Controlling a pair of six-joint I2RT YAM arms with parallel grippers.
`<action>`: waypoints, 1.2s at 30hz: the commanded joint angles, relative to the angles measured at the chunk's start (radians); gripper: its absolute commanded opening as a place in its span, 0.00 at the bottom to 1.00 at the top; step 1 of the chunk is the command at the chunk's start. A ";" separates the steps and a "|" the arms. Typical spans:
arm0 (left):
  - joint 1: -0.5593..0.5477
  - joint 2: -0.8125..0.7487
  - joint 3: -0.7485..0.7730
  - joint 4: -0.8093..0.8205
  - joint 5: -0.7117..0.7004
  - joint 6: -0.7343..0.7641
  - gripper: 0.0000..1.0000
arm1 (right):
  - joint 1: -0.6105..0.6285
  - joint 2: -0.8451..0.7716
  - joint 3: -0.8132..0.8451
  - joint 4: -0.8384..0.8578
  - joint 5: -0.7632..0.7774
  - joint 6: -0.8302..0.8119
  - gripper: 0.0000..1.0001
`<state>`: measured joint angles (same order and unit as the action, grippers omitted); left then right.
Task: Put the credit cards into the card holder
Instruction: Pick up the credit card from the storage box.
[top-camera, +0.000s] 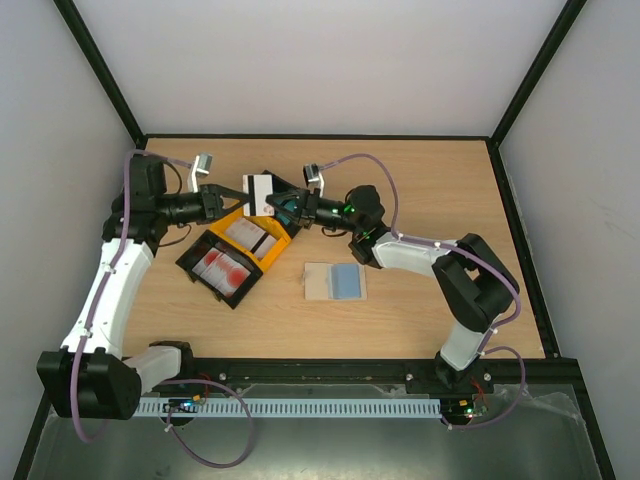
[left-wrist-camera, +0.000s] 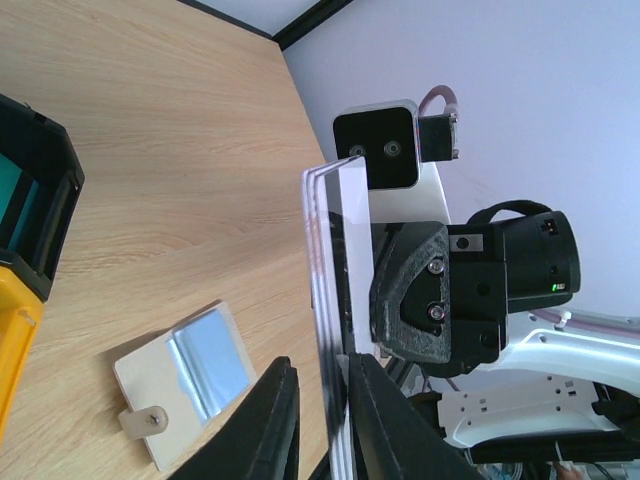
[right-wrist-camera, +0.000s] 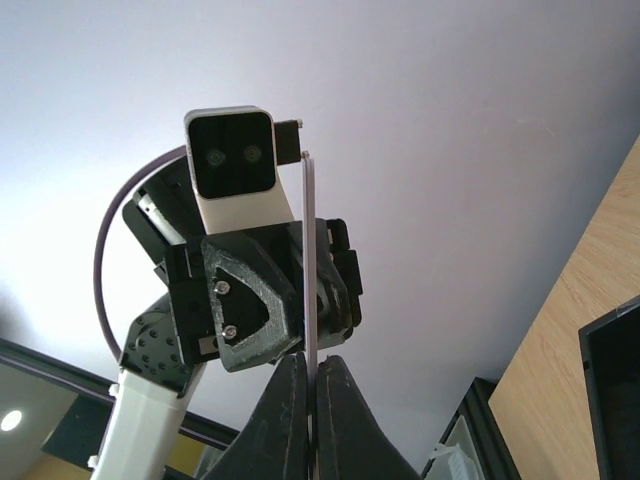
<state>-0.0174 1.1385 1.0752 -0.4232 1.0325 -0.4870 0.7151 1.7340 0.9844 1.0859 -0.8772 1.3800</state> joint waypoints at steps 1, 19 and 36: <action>0.012 -0.016 -0.019 0.039 0.039 -0.030 0.17 | -0.020 -0.011 -0.024 0.123 -0.010 0.064 0.02; -0.008 -0.005 -0.050 0.050 0.042 -0.019 0.25 | -0.023 -0.012 -0.054 0.229 -0.063 0.127 0.02; -0.104 0.010 -0.059 0.080 0.032 -0.066 0.23 | -0.011 -0.008 -0.046 0.205 -0.096 0.108 0.02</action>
<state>-0.0959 1.1442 1.0367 -0.3721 1.0431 -0.5137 0.6827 1.7340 0.9222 1.2507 -0.9409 1.5257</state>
